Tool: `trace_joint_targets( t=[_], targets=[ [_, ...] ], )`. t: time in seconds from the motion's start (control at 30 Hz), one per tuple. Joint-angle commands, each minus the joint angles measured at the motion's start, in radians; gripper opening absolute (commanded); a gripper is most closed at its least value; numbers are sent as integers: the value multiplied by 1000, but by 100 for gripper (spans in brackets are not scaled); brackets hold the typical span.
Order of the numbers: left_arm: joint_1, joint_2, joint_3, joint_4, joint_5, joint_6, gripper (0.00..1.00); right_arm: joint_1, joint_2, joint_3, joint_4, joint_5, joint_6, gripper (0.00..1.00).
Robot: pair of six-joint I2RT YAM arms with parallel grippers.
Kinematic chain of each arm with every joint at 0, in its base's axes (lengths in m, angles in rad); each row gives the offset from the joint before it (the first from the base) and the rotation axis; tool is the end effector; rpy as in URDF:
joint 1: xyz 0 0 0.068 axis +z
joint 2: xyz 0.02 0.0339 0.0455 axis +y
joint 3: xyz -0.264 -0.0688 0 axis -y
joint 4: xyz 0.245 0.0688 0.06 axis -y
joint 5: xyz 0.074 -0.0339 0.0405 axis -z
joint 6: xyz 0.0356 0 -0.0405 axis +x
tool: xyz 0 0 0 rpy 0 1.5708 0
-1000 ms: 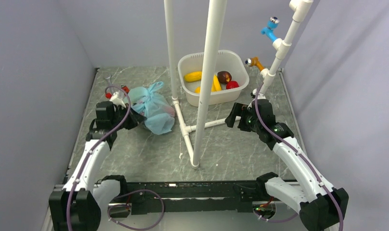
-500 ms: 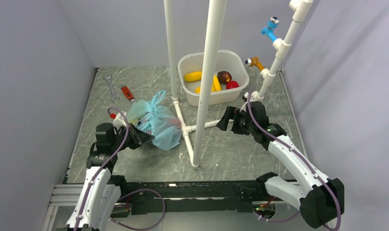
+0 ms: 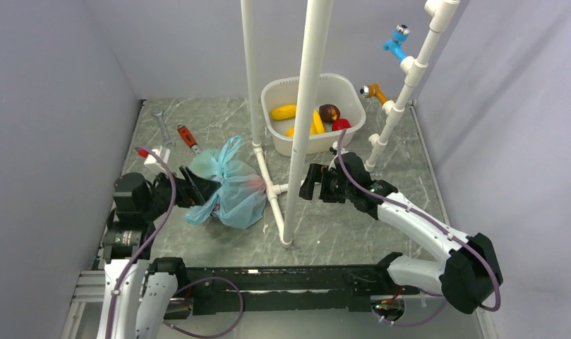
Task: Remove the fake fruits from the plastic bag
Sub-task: Move the plastic bag to the center of the board, then untie the plastic bag at the center of the board.
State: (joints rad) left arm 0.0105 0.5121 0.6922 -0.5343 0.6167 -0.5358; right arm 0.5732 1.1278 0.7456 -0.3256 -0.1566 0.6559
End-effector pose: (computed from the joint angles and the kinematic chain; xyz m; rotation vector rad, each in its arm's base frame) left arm 0.1170 -0.0194 0.3100 -0.1081 1.9675 -0.9395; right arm 0.1982 0.1345 0.2453 0.0126 2.4057 0.7924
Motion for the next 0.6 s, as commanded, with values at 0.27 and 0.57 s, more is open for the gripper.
trace_joint_targets(
  t=[0.27,0.57],
  targets=[
    [-4,455,316,-128,-159,382,77,33,109,34,228,-110,65,100],
    [-70,490,199,44,-151,375,61,57,166,38,378,-131,61,100]
  ],
)
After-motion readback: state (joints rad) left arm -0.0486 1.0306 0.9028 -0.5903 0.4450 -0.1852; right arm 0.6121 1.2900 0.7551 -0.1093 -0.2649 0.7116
